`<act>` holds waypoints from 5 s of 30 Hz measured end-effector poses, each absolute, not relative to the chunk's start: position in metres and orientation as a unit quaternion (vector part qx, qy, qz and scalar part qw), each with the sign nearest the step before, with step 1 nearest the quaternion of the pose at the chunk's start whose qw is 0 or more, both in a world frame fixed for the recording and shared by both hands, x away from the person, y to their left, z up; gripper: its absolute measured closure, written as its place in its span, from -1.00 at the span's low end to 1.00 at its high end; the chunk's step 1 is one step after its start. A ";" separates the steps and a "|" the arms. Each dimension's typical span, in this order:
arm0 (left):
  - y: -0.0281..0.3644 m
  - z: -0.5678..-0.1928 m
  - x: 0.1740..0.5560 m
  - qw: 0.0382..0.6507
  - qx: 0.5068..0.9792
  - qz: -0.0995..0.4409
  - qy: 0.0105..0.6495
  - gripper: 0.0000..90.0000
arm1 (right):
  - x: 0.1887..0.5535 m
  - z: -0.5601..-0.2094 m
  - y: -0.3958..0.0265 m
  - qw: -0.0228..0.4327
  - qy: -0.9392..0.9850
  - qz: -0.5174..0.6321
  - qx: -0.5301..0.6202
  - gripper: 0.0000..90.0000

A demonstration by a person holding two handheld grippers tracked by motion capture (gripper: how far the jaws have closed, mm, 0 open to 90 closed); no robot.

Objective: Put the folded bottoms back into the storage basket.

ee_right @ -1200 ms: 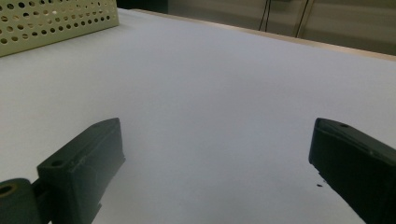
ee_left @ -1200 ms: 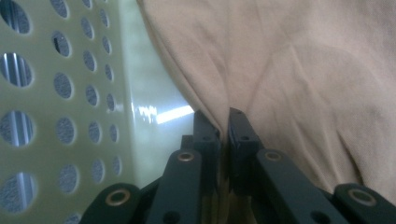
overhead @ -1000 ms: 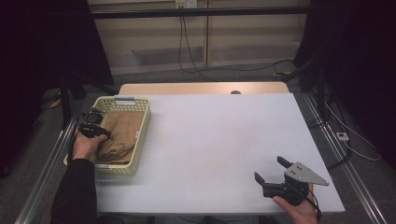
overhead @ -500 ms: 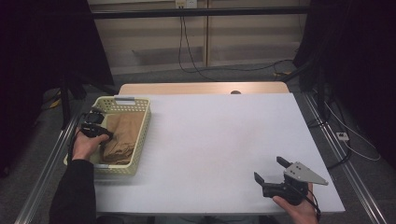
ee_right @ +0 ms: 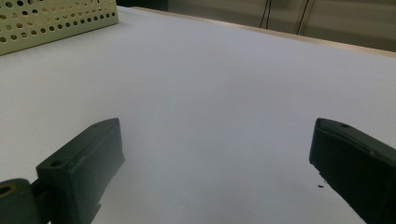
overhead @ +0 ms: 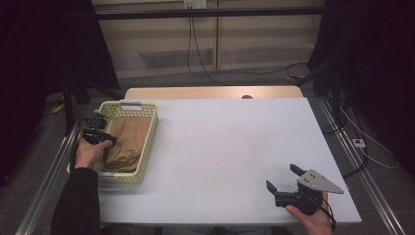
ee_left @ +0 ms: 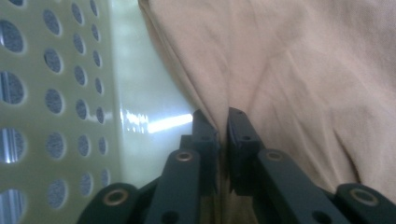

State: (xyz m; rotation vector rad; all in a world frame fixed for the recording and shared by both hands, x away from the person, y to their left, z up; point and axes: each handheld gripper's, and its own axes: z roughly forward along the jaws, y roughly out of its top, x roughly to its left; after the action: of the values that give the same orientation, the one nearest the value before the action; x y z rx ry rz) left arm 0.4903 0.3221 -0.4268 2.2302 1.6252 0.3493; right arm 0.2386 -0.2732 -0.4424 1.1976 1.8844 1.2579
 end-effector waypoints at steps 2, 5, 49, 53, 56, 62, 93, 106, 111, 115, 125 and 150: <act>0.323 -0.427 0.490 0.184 0.785 0.132 0.576 0.69 | 0.238 -0.442 -0.274 0.285 0.704 0.471 0.448 -0.94; 0.326 -0.424 0.488 0.203 0.787 0.123 0.570 0.59 | 0.238 -0.442 -0.273 0.286 0.705 0.470 0.448 -0.94; 0.301 -0.365 0.447 0.364 0.755 0.280 0.468 -0.87 | 0.240 -0.443 -0.275 0.298 0.696 0.464 0.460 -0.95; 0.304 -0.362 0.445 0.394 0.743 0.280 0.463 -0.88 | 0.242 -0.442 -0.274 0.300 0.695 0.465 0.459 -0.95; 0.309 -0.359 0.441 0.391 0.742 0.266 0.475 -0.86 | 0.243 -0.442 -0.274 0.298 0.696 0.464 0.461 -0.95; 0.315 -0.350 0.425 0.418 0.733 0.277 0.460 -0.90 | 0.244 -0.442 -0.273 0.295 0.696 0.468 0.458 -0.95; 0.352 -0.352 0.368 0.420 0.709 0.316 0.470 -0.87 | 0.242 -0.440 -0.272 0.296 0.694 0.478 0.450 -0.94; 0.354 -0.352 0.339 0.421 0.706 0.317 0.473 -0.87 | 0.241 -0.440 -0.271 0.294 0.698 0.478 0.445 -0.93; 0.351 -0.352 0.333 0.420 0.704 0.306 0.484 -0.87 | 0.241 -0.440 -0.271 0.293 0.697 0.478 0.447 -0.93; 0.348 -0.352 0.326 0.420 0.705 0.308 0.482 -0.87 | 0.242 -0.440 -0.271 0.293 0.698 0.478 0.446 -0.93; 0.332 -0.346 0.315 0.431 0.707 0.310 0.468 -0.87 | 0.242 -0.440 -0.270 0.290 0.699 0.479 0.445 -0.93; 0.255 -0.338 0.333 0.453 0.756 0.271 0.388 -0.85 | 0.242 -0.441 -0.270 0.288 0.702 0.479 0.442 -0.93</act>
State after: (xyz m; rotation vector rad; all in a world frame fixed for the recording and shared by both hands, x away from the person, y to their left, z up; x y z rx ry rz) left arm 0.3328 0.2553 -0.3376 1.8661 0.9570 0.6680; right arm 0.2423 -0.2695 -0.4407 1.1801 1.8748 1.2784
